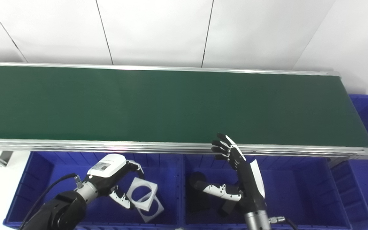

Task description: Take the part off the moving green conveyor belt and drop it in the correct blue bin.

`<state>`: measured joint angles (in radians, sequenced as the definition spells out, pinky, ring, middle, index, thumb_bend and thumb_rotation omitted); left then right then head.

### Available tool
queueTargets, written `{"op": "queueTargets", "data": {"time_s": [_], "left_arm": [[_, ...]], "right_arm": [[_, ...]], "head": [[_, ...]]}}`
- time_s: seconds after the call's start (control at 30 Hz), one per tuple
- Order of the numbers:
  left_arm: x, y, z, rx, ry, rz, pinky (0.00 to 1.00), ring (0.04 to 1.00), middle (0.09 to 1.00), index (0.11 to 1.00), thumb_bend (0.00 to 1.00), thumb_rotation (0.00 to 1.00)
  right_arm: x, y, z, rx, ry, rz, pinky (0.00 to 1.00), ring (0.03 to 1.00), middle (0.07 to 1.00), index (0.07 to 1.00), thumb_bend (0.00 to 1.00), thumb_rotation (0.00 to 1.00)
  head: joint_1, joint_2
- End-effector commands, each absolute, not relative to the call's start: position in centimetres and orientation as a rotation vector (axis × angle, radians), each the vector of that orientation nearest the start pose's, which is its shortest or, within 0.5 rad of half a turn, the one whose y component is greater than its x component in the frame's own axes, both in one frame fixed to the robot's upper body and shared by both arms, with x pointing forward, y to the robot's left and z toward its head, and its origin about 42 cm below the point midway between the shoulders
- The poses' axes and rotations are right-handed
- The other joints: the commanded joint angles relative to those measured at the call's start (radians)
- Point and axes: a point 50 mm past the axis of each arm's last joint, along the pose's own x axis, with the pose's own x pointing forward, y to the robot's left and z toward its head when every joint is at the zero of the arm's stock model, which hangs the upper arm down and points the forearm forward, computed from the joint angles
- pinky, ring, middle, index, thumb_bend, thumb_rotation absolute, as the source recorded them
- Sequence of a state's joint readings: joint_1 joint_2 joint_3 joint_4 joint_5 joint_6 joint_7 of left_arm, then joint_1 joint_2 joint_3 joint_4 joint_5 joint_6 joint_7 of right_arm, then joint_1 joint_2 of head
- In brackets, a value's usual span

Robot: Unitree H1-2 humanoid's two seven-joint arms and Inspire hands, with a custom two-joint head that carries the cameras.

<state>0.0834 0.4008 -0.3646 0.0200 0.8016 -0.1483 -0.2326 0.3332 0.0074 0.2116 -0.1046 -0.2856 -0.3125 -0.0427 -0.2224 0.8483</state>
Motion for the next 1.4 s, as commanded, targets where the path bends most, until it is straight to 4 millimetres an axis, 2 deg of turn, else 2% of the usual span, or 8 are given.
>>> {"op": "queueTargets", "data": {"time_s": [0.0,0.13,0.23,0.4,0.67,0.87,1.17,1.37], "left_arm": [[22.8,24.9,6.1,1.153,-0.017,-0.662,0.76,0.847,0.894,0.862,0.79,0.46],[22.1,25.5,6.4,1.070,-0.067,-0.613,0.76,0.831,0.891,0.912,0.94,0.55],[21.5,25.9,6.4,0.880,-0.062,-0.577,0.73,0.808,0.879,0.922,0.99,0.54],[21.0,26.3,6.3,0.500,-0.095,-0.572,0.76,0.825,0.864,0.887,0.97,0.47],[20.8,25.3,5.9,0.127,-0.132,-0.512,0.75,0.803,0.838,0.853,0.96,0.36],[20.6,24.4,5.1,0.031,-0.140,-0.426,0.76,0.804,0.825,0.841,0.93,0.31],[20.1,23.8,5.0,0.026,-0.148,-0.381,0.77,0.811,0.831,0.856,0.93,0.30],[19.4,22.2,5.0,-0.005,-0.155,-0.358,0.77,0.813,0.835,0.857,0.93,0.30]], "right_arm": [[17.2,-16.2,8.4,-0.188,-0.167,0.128,0.69,0.769,0.805,0.882,0.83,0.25],[17.1,-16.2,8.5,-0.190,-0.160,0.129,0.69,0.772,0.808,0.885,0.83,0.26],[17.0,-16.2,8.5,-0.193,-0.159,0.130,0.69,0.772,0.806,0.884,0.84,0.27],[17.1,-16.3,8.5,-0.189,-0.150,0.149,0.70,0.780,0.819,0.890,0.85,0.27],[16.7,-17.0,8.6,-0.172,-0.130,0.165,0.71,0.786,0.829,0.894,0.86,0.27],[16.5,-17.3,8.4,-0.172,-0.118,0.164,0.70,0.783,0.824,0.891,0.87,0.28],[16.5,-17.5,8.4,-0.180,-0.114,0.164,0.71,0.786,0.827,0.895,0.85,0.28],[16.4,-17.8,8.3,-0.181,-0.110,0.168,0.72,0.791,0.830,0.898,0.85,0.28]], "head": [[0.001,0.001],[-0.002,0.002],[-0.005,0.003],[-0.005,-0.001],[-0.007,-0.015],[0.008,-0.019],[0.011,-0.029],[0.014,-0.032]]}}
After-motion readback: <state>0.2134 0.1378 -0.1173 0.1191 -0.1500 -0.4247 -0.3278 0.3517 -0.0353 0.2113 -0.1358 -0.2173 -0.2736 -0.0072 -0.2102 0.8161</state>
